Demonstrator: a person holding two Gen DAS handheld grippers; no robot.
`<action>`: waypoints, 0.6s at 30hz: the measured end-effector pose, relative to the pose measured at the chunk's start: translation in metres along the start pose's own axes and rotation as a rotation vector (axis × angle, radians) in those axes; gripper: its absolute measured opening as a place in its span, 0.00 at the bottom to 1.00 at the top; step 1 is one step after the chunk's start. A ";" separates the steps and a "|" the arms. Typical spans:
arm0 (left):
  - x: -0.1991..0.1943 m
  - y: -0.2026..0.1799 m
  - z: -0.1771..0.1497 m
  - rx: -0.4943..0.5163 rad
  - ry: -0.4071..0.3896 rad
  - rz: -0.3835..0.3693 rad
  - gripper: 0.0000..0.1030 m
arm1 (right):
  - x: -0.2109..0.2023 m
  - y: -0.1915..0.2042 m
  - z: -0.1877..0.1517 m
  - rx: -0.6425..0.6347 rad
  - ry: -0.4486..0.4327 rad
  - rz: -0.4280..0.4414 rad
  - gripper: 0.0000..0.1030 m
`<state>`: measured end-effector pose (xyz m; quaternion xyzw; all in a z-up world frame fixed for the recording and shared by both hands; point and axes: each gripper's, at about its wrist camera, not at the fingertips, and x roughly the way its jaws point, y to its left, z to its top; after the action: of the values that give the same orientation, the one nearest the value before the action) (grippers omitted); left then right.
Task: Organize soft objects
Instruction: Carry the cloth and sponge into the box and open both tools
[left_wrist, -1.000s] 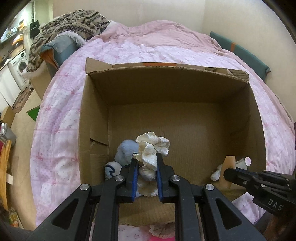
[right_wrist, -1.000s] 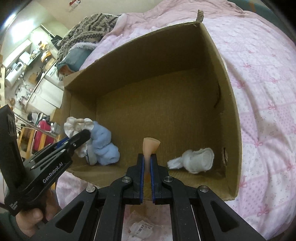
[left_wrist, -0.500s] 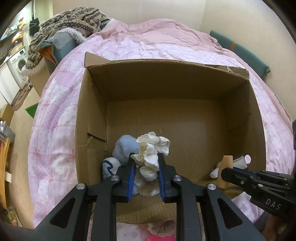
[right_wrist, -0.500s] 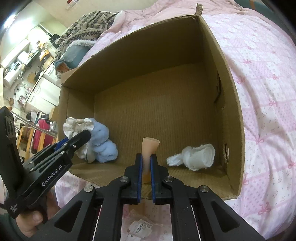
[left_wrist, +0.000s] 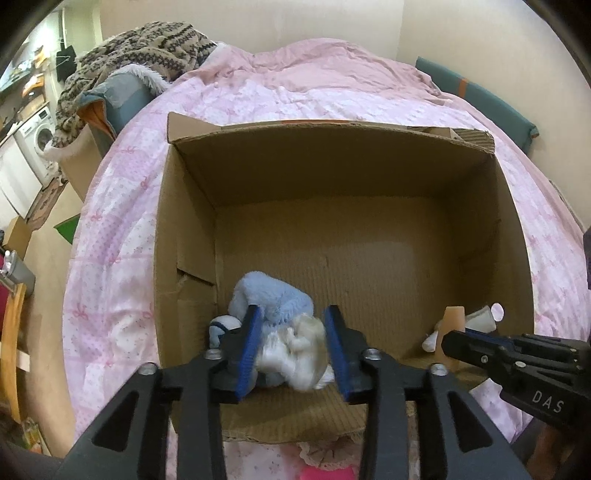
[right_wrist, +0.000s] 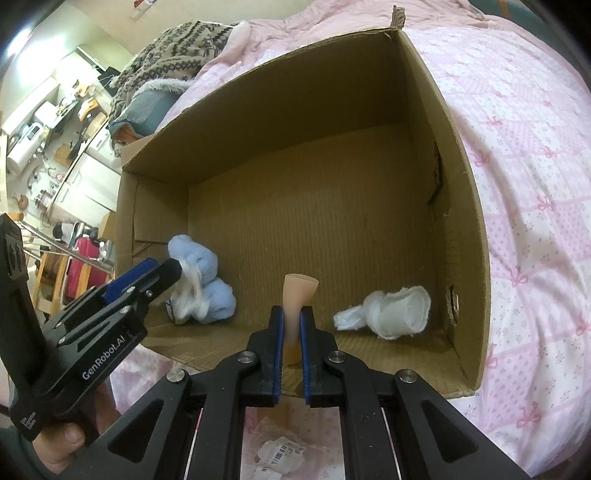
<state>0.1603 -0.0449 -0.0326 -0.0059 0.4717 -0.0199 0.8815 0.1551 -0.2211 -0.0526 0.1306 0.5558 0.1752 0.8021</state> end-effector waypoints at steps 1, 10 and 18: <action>-0.001 0.000 0.000 0.001 -0.003 -0.002 0.49 | 0.000 0.000 0.000 0.003 0.001 0.005 0.09; -0.008 0.001 -0.001 -0.017 -0.018 -0.018 0.60 | -0.001 -0.002 -0.001 0.020 -0.001 0.025 0.11; -0.016 0.006 -0.001 -0.036 -0.036 -0.014 0.60 | -0.012 -0.001 0.000 0.041 -0.052 0.027 0.71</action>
<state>0.1511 -0.0385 -0.0198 -0.0253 0.4559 -0.0176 0.8895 0.1511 -0.2272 -0.0425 0.1590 0.5363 0.1714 0.8110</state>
